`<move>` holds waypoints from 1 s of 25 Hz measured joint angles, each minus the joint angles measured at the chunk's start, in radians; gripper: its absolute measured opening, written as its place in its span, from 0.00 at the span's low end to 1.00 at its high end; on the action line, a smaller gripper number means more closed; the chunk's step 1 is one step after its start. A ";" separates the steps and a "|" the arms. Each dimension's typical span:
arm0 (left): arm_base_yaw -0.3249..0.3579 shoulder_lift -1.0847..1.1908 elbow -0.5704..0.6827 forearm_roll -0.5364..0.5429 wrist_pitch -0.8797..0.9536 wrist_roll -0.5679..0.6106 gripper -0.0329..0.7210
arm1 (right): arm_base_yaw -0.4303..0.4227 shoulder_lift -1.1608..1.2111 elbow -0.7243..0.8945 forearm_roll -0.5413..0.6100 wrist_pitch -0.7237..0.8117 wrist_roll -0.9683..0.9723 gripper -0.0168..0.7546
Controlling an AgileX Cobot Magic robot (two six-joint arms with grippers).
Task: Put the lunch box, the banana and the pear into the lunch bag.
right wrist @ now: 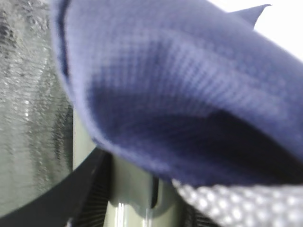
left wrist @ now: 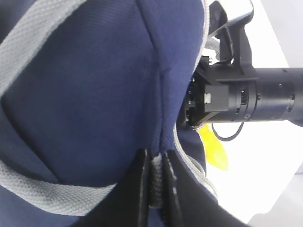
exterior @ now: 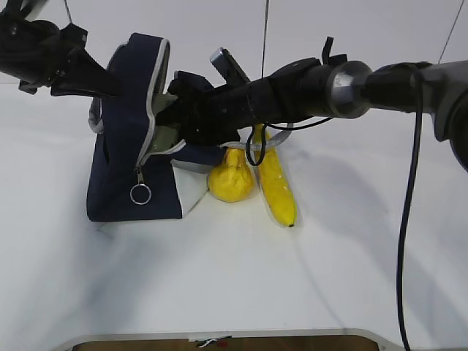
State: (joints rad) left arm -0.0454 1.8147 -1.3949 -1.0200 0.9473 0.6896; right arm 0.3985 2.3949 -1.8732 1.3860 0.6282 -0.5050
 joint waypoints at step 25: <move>0.000 0.000 0.000 0.027 -0.004 0.001 0.07 | 0.000 0.026 -0.013 -0.037 0.008 0.030 0.51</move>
State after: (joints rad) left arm -0.0454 1.8147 -1.3949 -0.9931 0.9436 0.6903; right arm 0.3985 2.4205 -1.8860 1.3490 0.6359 -0.4754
